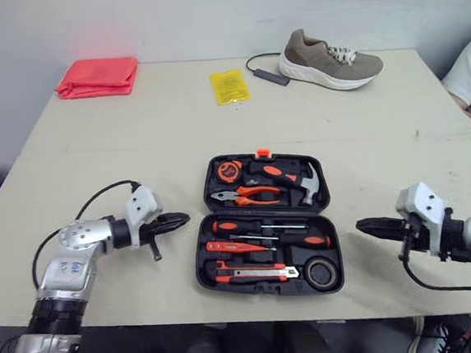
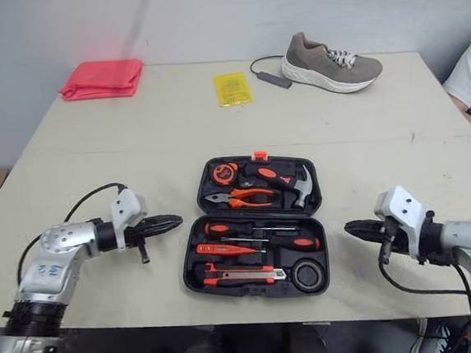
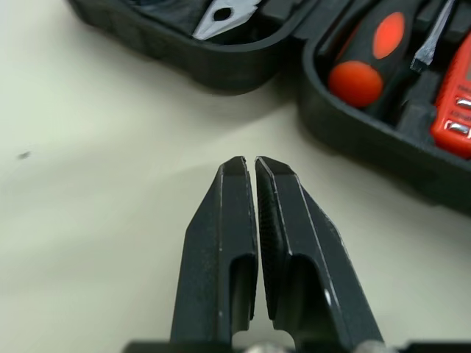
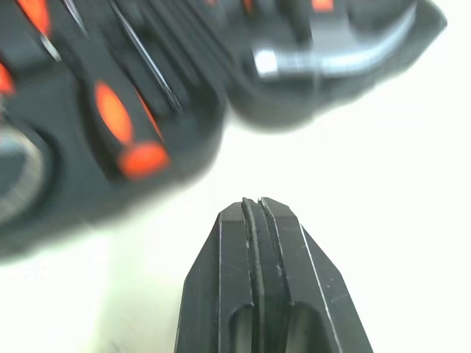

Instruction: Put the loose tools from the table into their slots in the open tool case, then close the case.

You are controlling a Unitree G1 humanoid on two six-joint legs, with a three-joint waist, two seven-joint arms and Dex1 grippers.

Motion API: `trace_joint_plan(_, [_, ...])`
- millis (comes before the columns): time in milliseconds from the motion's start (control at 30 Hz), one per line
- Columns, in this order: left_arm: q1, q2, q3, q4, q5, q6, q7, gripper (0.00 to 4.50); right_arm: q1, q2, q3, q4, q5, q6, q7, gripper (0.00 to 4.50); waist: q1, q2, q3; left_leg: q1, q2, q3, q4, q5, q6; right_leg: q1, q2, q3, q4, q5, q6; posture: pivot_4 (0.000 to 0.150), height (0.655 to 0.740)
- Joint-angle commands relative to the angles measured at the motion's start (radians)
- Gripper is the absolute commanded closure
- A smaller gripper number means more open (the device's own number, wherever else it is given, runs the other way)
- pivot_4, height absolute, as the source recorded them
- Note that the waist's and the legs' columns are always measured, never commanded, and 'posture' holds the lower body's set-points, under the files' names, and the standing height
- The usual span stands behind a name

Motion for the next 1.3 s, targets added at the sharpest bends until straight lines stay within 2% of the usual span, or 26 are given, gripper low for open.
trace_joint_plan(33, [-0.048,-0.027,-0.029,0.027,0.028,-0.016,0.006,4.48,-0.075,0.015,0.069,0.047,-0.042,0.000,0.014,4.50,-0.001,0.000,0.000,0.000,0.000,0.000,0.000,0.000,0.000,0.000,0.001,0.000,0.000,0.000,0.000,0.150,0.7400])
trace_joint_plan(333, [-0.107,-0.086,-0.089,0.072,0.056,0.001,-0.011,4.48,-0.277,0.112,0.190,0.170,-0.115,-0.031,0.006,4.50,0.000,0.000,0.000,0.000,0.002,0.004,0.001,0.001,-0.002,-0.003,0.003,0.003,0.001,0.000,0.000,0.150,0.7400])
trace_joint_plan(533, [-0.141,-0.149,-0.081,0.116,0.069,-0.001,0.052,4.48,-0.375,0.176,0.215,0.282,-0.169,-0.083,-0.017,4.50,0.000,0.000,0.000,0.000,0.002,0.005,0.002,0.001,-0.001,-0.003,0.002,0.004,0.005,0.000,0.000,0.150,0.7400])
trace_joint_plan(800, [-0.152,-0.135,-0.059,0.173,0.112,-0.005,0.110,4.48,-0.398,0.178,0.210,0.327,-0.194,-0.096,-0.007,4.50,-0.001,0.000,0.000,0.001,0.002,0.005,0.003,0.001,-0.001,-0.003,0.002,0.005,0.006,0.000,0.000,0.150,0.7400])
trace_joint_plan(933, [-0.147,-0.094,-0.011,0.187,0.077,0.000,0.088,4.48,-0.370,0.146,0.154,0.289,-0.152,-0.020,-0.016,4.50,-0.001,0.000,0.000,0.001,0.002,0.005,0.003,0.001,-0.001,-0.003,0.002,0.005,0.006,0.000,0.000,0.150,0.7400])
trace_joint_plan(1033, [-0.128,-0.039,0.044,0.155,0.029,-0.001,0.036,3.61,-0.317,0.078,0.097,0.192,-0.097,0.088,0.014,3.48,-0.001,0.000,0.000,0.000,0.002,0.005,0.002,0.001,-0.001,-0.004,0.002,0.005,0.007,0.000,0.000,0.150,0.7400])
trace_joint_plan(1067, [-0.121,-0.024,0.063,0.137,0.010,0.008,0.020,3.25,-0.301,0.057,0.078,0.161,-0.081,0.124,0.015,2.98,-0.001,0.000,0.000,0.000,0.002,0.005,0.002,0.001,-0.001,-0.004,0.002,0.005,0.007,0.000,0.000,0.150,0.7400])
trace_joint_plan(1100, [-0.118,-0.009,0.086,0.113,-0.019,0.034,0.007,2.67,-0.291,0.040,0.049,0.128,-0.054,0.171,0.010,2.43,-0.001,0.000,0.000,-0.001,0.002,0.005,0.001,0.001,-0.001,-0.005,0.001,0.005,0.007,0.000,0.000,0.150,0.7400])
trace_joint_plan(1167, [-0.129,0.022,0.126,0.046,-0.094,0.198,0.002,1.96,-0.296,0.006,-0.005,0.069,-0.002,0.348,-0.030,1.60,-0.001,0.000,0.000,-0.001,0.002,0.005,0.002,0.001,-0.001,-0.005,0.001,0.005,0.007,0.000,0.000,0.150,0.7400])
trace_joint_plan(1267, [-0.173,0.045,0.134,-0.053,-0.162,0.475,0.054,0.56,-0.356,-0.032,-0.053,0.005,0.107,0.673,-0.077,0.09,-0.001,0.000,0.000,-0.001,0.002,0.005,0.003,0.001,-0.001,-0.006,-0.002,0.006,0.007,0.000,0.000,0.150,0.7400])
trace_joint_plan(1300, [-0.196,0.047,0.123,-0.078,-0.175,0.567,0.078,0.10,-0.399,-0.022,-0.076,-0.002,0.159,0.785,-0.094,0.00,0.000,0.000,0.000,-0.001,0.001,0.005,0.002,0.001,-0.001,-0.006,-0.005,0.006,0.007,0.000,0.000,0.150,0.7400])
